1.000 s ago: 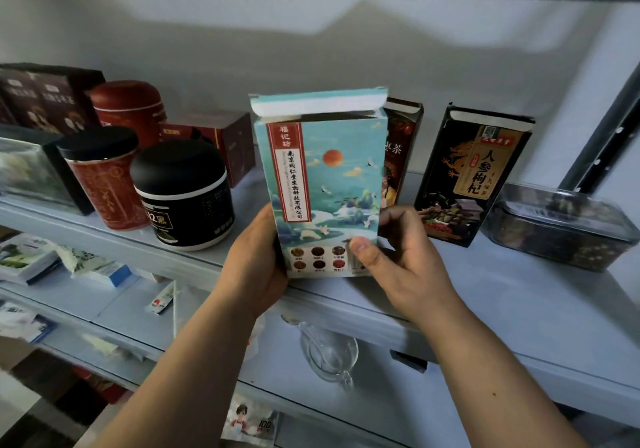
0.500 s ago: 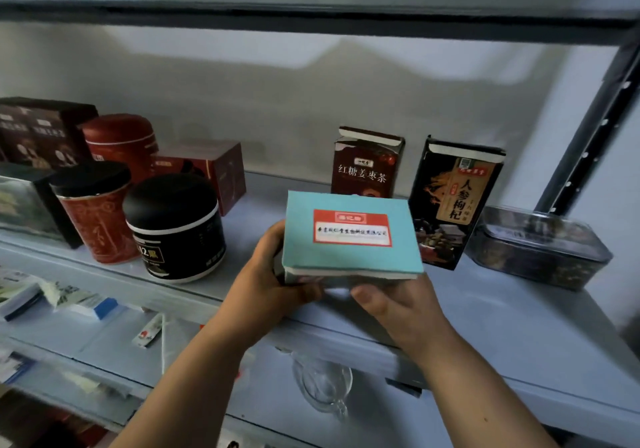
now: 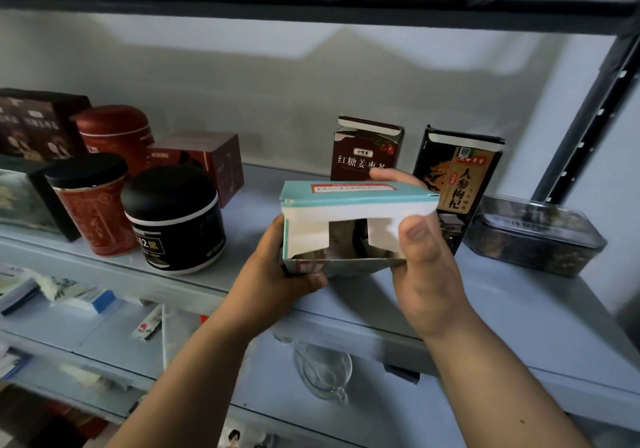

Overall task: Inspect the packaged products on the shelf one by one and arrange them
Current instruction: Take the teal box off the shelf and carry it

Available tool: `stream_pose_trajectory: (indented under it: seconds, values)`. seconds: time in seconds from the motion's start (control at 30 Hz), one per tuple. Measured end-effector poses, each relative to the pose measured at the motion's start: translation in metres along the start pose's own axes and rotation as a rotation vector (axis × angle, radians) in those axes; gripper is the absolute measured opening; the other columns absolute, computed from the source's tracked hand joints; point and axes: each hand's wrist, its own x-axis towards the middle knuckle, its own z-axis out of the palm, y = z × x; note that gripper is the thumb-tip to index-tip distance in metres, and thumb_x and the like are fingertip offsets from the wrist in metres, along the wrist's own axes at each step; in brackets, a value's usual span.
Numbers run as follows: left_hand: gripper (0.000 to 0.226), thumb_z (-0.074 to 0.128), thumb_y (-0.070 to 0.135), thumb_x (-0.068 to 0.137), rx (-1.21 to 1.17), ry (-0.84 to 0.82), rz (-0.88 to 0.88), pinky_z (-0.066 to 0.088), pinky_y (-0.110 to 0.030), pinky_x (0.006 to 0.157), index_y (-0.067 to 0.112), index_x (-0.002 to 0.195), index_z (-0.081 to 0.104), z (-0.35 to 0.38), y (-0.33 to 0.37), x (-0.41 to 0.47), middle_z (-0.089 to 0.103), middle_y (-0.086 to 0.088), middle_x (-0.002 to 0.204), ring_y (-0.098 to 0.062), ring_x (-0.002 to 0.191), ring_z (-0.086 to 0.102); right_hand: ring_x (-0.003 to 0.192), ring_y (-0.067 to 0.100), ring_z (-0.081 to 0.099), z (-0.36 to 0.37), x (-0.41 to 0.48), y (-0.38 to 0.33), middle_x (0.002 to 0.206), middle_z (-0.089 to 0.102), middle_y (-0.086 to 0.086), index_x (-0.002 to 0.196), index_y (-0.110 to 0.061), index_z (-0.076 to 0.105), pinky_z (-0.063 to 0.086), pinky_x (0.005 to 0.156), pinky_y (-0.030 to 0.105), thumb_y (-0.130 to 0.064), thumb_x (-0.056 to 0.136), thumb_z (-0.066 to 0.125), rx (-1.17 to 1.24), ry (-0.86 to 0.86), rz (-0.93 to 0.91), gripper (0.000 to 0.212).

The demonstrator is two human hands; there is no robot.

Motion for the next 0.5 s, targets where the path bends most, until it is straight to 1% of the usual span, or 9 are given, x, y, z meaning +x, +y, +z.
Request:
stream_pose_trajectory:
  seconds: [0.1,0.2,0.27,0.3,0.37,0.4,0.43,0.47,0.5]
  values:
    - [0.042,0.086,0.006,0.077,0.037,-0.01,-0.021,0.044,-0.005,0.068,-0.01,0.111,0.068,0.0,-0.003,0.001,0.075,0.014,0.081,0.008,0.074,0.066,0.12,0.022,0.064,0.004,-0.001,-0.003,0.12,0.069,-0.006,0.135,-0.026,0.05,0.05,0.1,0.036,-0.083,0.073,0.067,-0.009,-0.001,0.014,0.085]
    - [0.045,0.088,0.006,0.074,0.046,0.005,-0.017,0.045,-0.006,0.068,-0.006,0.113,0.069,-0.001,-0.003,-0.001,0.074,0.013,0.08,0.007,0.074,0.066,0.117,0.023,0.064,0.008,-0.005,-0.006,0.116,0.069,-0.007,0.13,-0.024,0.053,0.05,0.102,0.047,-0.083,0.075,0.065,-0.007,0.009,0.013,0.081]
    - [0.057,0.092,0.01,0.069,0.027,0.021,0.004,0.048,-0.01,0.073,0.0,0.119,0.068,-0.001,0.0,-0.004,0.076,0.011,0.092,0.004,0.085,0.069,0.113,0.024,0.063,0.009,-0.007,-0.008,0.113,0.069,-0.004,0.121,-0.026,0.06,0.047,0.103,0.055,-0.084,0.075,0.064,0.003,0.04,0.002,0.074]
    - [0.062,0.092,0.013,0.067,0.023,0.026,0.027,0.05,-0.012,0.076,0.003,0.122,0.067,-0.001,0.002,-0.005,0.076,0.009,0.098,0.002,0.09,0.069,0.112,0.025,0.063,0.01,-0.008,-0.008,0.111,0.068,-0.003,0.116,-0.03,0.064,0.046,0.103,0.058,-0.084,0.073,0.065,0.012,0.057,0.002,0.069]
    - [0.062,0.091,0.008,0.068,0.02,0.035,0.054,0.05,-0.012,0.078,0.007,0.125,0.066,-0.001,0.004,-0.006,0.074,0.009,0.103,0.003,0.094,0.068,0.114,0.024,0.063,0.012,-0.008,-0.008,0.111,0.069,-0.002,0.11,-0.037,0.07,0.045,0.107,0.058,-0.086,0.07,0.067,0.039,0.075,0.01,0.064]
    - [0.061,0.091,0.004,0.07,0.024,0.039,0.06,0.049,-0.01,0.077,0.009,0.125,0.066,-0.001,0.004,-0.007,0.074,0.01,0.103,0.004,0.094,0.068,0.118,0.026,0.064,0.014,-0.009,-0.009,0.115,0.07,-0.001,0.114,-0.035,0.07,0.045,0.11,0.058,-0.086,0.069,0.067,0.047,0.082,0.011,0.068]
    - [0.06,0.09,0.004,0.07,0.027,0.041,0.068,0.048,-0.009,0.076,0.012,0.125,0.066,-0.001,0.004,-0.007,0.073,0.011,0.104,0.002,0.097,0.068,0.122,0.03,0.063,0.016,-0.009,-0.01,0.12,0.07,0.004,0.121,-0.029,0.068,0.043,0.111,0.061,-0.086,0.069,0.067,0.049,0.093,0.01,0.077]
    - [0.061,0.091,0.005,0.07,0.033,0.039,0.08,0.048,-0.009,0.077,0.014,0.126,0.066,0.0,0.005,-0.008,0.073,0.01,0.107,-0.003,0.101,0.068,0.125,0.035,0.061,0.017,-0.01,-0.011,0.124,0.068,0.01,0.125,-0.022,0.065,0.041,0.111,0.064,-0.085,0.07,0.067,0.05,0.104,0.01,0.084]
    - [0.064,0.091,0.008,0.07,0.045,0.037,0.095,0.048,-0.009,0.078,0.017,0.127,0.065,0.0,0.005,-0.008,0.072,0.008,0.111,-0.008,0.105,0.068,0.124,0.039,0.06,0.017,-0.011,-0.012,0.124,0.067,0.015,0.125,-0.019,0.065,0.041,0.109,0.067,-0.085,0.07,0.067,0.044,0.118,0.008,0.086]
